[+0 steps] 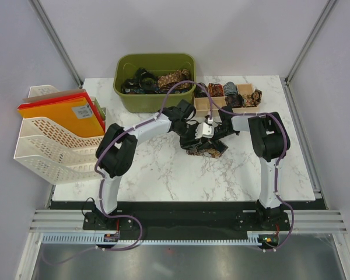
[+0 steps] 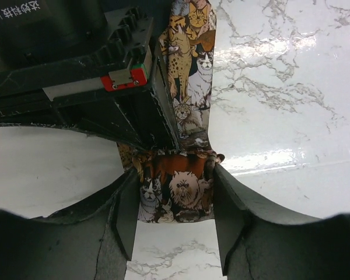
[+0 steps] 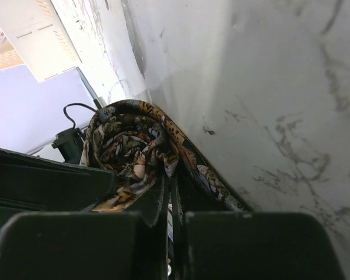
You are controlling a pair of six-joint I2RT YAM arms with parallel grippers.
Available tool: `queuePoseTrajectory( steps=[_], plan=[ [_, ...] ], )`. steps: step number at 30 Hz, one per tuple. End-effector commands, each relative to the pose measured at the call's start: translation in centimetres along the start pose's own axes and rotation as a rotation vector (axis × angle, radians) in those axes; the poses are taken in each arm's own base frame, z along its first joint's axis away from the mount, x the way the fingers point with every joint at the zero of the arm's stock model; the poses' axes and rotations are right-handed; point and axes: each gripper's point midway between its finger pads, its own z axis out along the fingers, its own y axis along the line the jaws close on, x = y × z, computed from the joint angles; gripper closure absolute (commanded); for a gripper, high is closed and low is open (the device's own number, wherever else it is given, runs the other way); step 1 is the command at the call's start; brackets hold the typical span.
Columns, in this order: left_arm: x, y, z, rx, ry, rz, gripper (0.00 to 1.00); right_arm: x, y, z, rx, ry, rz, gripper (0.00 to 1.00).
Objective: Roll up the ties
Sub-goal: Roll the tie at the center of the board.
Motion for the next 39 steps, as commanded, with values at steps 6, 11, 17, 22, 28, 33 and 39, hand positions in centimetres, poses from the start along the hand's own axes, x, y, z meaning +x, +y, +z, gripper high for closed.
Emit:
queuePoseTrajectory(
  steps=[6,11,17,22,28,33,39],
  plan=[
    [1.4,-0.9,4.1,0.019,0.14,-0.021,0.44,-0.1,-3.7,2.6,0.097,-0.041,0.046,0.99],
    [3.4,-2.0,5.5,0.035,0.227,-0.057,0.46,-0.5,-1.4,2.3,0.003,-0.058,0.029,0.94],
    [5.4,-3.7,7.1,0.094,0.307,-0.105,0.54,0.0,-1.5,1.1,-0.001,-0.056,0.078,0.85],
    [6.4,-4.6,7.2,0.141,0.327,-0.117,0.61,-0.1,-1.3,-0.1,0.02,-0.059,0.069,0.74],
    [6.3,-4.9,6.9,0.2,0.327,-0.115,0.67,-0.1,0.0,-1.7,0.038,-0.044,0.031,0.66],
    [6.3,-5.1,6.7,0.23,0.328,-0.131,0.7,-0.7,1.8,-3.4,0.029,-0.03,0.002,0.65],
    [6.3,-5.2,6.6,0.241,0.335,-0.127,0.73,-2.4,1.0,-5.1,0.065,-0.077,-0.049,0.66]
  ],
)
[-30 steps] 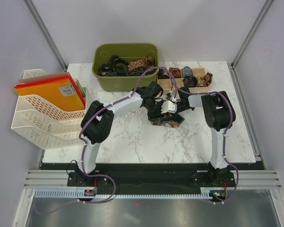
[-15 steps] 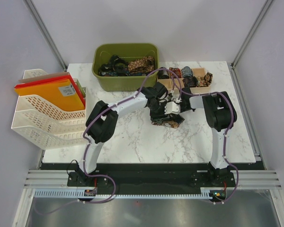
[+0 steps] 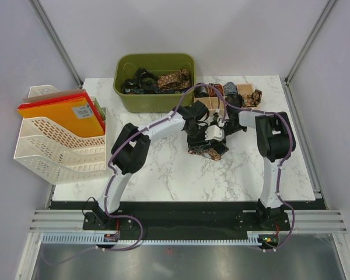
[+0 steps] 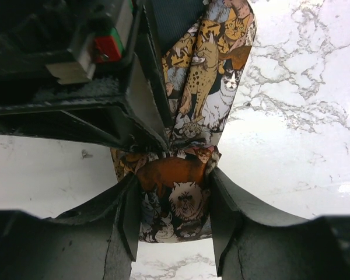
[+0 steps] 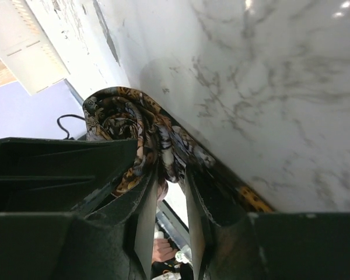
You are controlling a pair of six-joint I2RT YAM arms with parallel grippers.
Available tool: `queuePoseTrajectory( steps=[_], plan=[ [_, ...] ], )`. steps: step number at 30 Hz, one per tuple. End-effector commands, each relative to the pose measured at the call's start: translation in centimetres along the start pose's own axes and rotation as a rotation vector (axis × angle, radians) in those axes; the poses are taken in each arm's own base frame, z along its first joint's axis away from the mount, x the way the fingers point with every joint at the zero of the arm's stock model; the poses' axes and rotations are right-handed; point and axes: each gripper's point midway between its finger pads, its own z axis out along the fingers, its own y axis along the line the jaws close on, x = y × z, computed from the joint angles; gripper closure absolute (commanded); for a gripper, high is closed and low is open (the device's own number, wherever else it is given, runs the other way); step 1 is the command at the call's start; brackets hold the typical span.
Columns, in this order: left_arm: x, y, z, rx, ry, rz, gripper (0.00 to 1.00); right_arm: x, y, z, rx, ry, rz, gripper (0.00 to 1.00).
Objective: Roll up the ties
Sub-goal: Roll the tie at the center of the board.
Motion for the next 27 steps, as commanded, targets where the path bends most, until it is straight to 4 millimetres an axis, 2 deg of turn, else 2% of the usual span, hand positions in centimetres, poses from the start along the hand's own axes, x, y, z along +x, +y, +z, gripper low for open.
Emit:
queuePoseTrajectory(
  steps=[1,5,10,11,13,16,19,22,24,27],
  plan=[
    [5.6,-5.1,4.9,0.215,0.149,-0.06,0.73,-1.9,1.5,-2.0,0.002,-0.055,-0.104,0.66],
    [5.6,-5.1,4.8,0.222,0.152,-0.057,0.75,-3.3,0.7,-1.8,0.047,-0.094,-0.132,0.68],
    [6.1,-5.6,4.6,0.242,0.168,-0.062,0.77,-4.2,-1.4,-0.9,0.107,-0.124,-0.145,0.69],
    [6.1,-5.8,4.4,0.249,0.168,-0.065,0.77,-4.0,-2.4,-0.6,0.142,-0.122,-0.131,0.69],
    [6.5,-6.2,4.4,0.26,0.175,-0.073,0.8,-3.3,-3.6,0.0,0.165,-0.101,-0.107,0.7],
    [6.6,-6.9,3.8,0.277,0.173,-0.086,0.82,-1.1,-5.3,1.0,0.196,-0.044,-0.084,0.71],
    [6.9,-7.9,2.9,0.29,0.18,-0.102,0.83,2.2,-6.3,2.0,0.206,0.027,-0.05,0.72],
    [7.6,-9.2,2.0,0.309,0.2,-0.122,0.85,4.0,-5.6,2.8,0.181,0.062,-0.059,0.72],
    [7.8,-10.0,1.4,0.319,0.203,-0.137,0.85,4.3,-4.7,3.1,0.155,0.062,-0.068,0.72],
    [9.1,-11.5,1.3,0.352,0.225,-0.172,0.86,4.9,-3.9,3.4,0.131,0.079,-0.078,0.72]
  ],
)
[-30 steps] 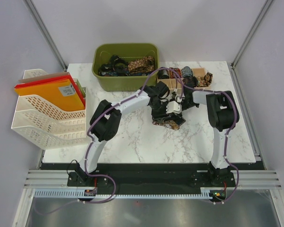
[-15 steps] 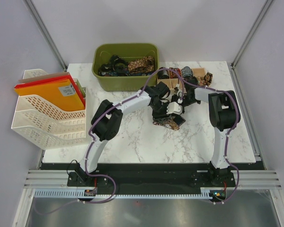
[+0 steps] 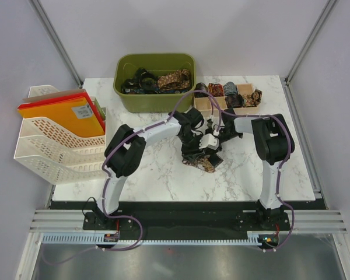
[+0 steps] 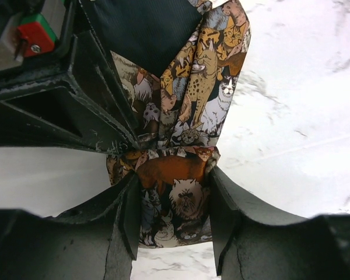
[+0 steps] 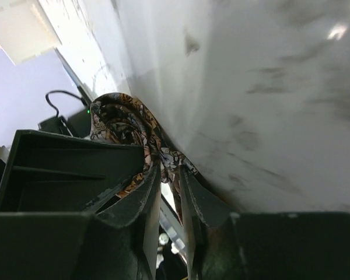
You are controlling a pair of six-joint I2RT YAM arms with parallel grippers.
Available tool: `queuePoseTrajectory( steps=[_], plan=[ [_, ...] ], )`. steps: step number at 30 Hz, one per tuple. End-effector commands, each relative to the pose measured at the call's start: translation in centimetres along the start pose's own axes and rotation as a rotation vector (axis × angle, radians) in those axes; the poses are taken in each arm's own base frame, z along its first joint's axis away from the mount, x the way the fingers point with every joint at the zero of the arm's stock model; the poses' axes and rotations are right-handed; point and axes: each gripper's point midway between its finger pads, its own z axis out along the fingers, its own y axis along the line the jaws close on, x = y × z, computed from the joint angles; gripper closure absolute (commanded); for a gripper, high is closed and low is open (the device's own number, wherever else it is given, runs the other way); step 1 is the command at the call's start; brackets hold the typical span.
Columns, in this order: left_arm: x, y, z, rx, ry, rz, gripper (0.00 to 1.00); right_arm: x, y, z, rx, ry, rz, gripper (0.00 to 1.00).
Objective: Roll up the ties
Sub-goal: Roll the tie at the center of the board.
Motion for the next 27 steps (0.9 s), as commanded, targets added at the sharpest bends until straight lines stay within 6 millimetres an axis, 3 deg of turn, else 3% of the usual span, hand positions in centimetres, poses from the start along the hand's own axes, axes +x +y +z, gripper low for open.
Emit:
queuePoseTrajectory(
  steps=[1,4,8,15,19,21,25,27],
  plan=[
    [7.6,-6.1,2.5,0.21,0.223,-0.176,0.86,1.3,-3.1,1.6,0.139,0.021,-0.027,0.72],
    [8.0,-6.0,2.9,0.225,0.216,-0.2,0.87,-0.8,-2.0,-0.1,0.107,-0.03,-0.089,0.73],
    [8.4,-5.4,3.1,0.227,0.209,-0.193,0.88,-1.5,-0.1,-3.1,0.094,-0.068,-0.199,0.73],
    [8.0,-4.8,2.9,0.217,0.179,-0.2,0.9,0.2,1.6,-3.8,0.018,-0.062,-0.176,0.72],
    [7.7,-4.7,2.5,0.212,0.162,-0.202,0.9,1.2,0.7,-3.9,0.055,-0.062,-0.205,0.72],
    [7.8,-4.7,2.5,0.208,0.161,-0.202,0.9,1.2,0.8,-4.4,0.065,-0.084,-0.232,0.72],
    [8.0,-4.7,2.5,0.202,0.161,-0.204,0.91,-0.9,1.9,-6.7,0.113,-0.259,-0.359,0.69],
    [8.0,-4.6,2.5,0.194,0.159,-0.205,0.91,-0.7,2.6,-6.6,0.07,-0.256,-0.345,0.67]
  ],
)
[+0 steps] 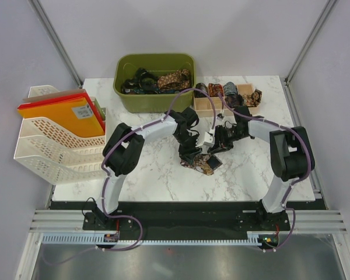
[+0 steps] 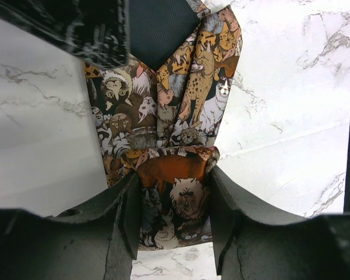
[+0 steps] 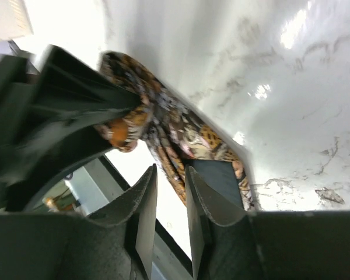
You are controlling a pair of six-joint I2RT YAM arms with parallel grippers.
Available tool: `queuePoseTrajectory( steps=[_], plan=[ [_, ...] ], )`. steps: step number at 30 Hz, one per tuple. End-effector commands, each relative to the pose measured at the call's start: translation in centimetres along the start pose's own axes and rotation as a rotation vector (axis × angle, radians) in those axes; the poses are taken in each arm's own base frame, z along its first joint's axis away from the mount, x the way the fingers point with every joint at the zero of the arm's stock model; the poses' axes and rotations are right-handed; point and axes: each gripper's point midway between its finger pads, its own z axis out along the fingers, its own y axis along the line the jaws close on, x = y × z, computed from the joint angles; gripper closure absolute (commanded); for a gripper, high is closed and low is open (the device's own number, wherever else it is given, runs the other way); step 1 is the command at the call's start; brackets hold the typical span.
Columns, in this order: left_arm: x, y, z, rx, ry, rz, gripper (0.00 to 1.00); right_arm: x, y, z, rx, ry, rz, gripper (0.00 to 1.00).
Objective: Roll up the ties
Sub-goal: Roll the tie at the center of the board.
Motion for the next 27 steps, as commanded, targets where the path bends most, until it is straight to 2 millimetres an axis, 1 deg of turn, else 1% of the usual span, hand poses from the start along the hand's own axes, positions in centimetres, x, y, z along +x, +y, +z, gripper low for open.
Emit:
queuePoseTrajectory(
  steps=[1,3,4,5,7,8,9,10,11,12,13,14,16,17,18,19,20,21,22,25,26,27],
  plan=[
    [7.4,-2.3,2.5,0.089,0.22,-0.151,0.91,-3.2,2.2,-1.4,-0.043,-0.143,-0.076,0.66],
    [7.3,-2.2,2.5,0.078,0.218,-0.155,0.91,-3.1,2.7,-0.9,-0.086,-0.144,-0.008,0.64],
    [7.2,-2.1,2.4,0.072,0.216,-0.156,0.91,-3.8,3.0,-0.6,-0.108,-0.173,0.019,0.64],
    [7.2,-2.1,2.5,0.073,0.217,-0.158,0.91,-3.3,3.0,0.0,-0.118,-0.158,0.029,0.64],
    [7.3,-2.0,2.4,0.068,0.217,-0.162,0.91,-2.9,2.9,0.6,-0.113,-0.127,0.032,0.64],
    [7.3,-2.0,2.4,0.067,0.216,-0.161,0.91,-2.9,2.2,0.6,-0.081,-0.119,-0.027,0.64],
    [7.3,-2.0,2.3,0.066,0.216,-0.161,0.91,-2.0,1.1,0.6,-0.024,-0.08,-0.007,0.63],
    [7.5,-2.0,2.4,0.067,0.217,-0.164,0.91,-2.5,1.2,0.3,-0.006,-0.074,-0.062,0.63],
    [7.5,-2.0,2.3,0.067,0.218,-0.162,0.91,-2.3,0.7,0.0,0.013,-0.054,-0.145,0.65],
    [7.5,-2.1,2.3,0.068,0.216,-0.162,0.91,-1.1,0.2,-0.3,0.041,0.005,-0.146,0.67],
    [7.4,-2.1,2.3,0.068,0.215,-0.16,0.91,-1.4,0.2,-0.9,0.053,0.007,-0.167,0.7],
    [7.5,-2.0,2.2,0.067,0.212,-0.161,0.91,-1.2,-0.1,-1.4,0.054,0.016,-0.225,0.74],
    [7.3,-2.0,2.2,0.064,0.208,-0.158,0.91,-0.7,-0.4,-2.6,0.055,0.021,-0.226,0.74],
    [7.3,-2.0,2.2,0.063,0.207,-0.157,0.91,-0.5,-0.3,-2.9,0.046,0.024,-0.237,0.73],
    [7.4,-2.1,2.2,0.066,0.209,-0.157,0.91,0.1,-0.3,-3.1,0.035,0.041,-0.229,0.73],
    [7.3,-2.0,2.2,0.063,0.207,-0.155,0.91,0.8,0.1,-3.0,-0.008,0.058,-0.207,0.71],
    [7.3,-2.0,2.2,0.062,0.206,-0.156,0.91,1.4,0.2,-2.9,-0.019,0.074,-0.185,0.67],
    [7.3,-2.0,2.2,0.061,0.206,-0.158,0.91,1.5,0.3,-2.7,-0.022,0.067,-0.149,0.65],
    [7.5,-2.0,2.2,0.061,0.208,-0.164,0.91,2.4,-0.5,-2.3,0.002,0.076,-0.107,0.64],
    [7.7,-2.1,2.3,0.06,0.214,-0.17,0.91,2.6,-0.9,-1.7,0.015,0.053,-0.092,0.61],
    [7.7,-2.0,2.2,0.055,0.216,-0.173,0.91,2.2,-1.0,-1.7,0.027,0.037,-0.088,0.6],
    [7.8,-2.0,2.2,0.053,0.214,-0.175,0.91,1.0,-0.5,-1.7,0.012,-0.011,-0.107,0.59]
  ],
)
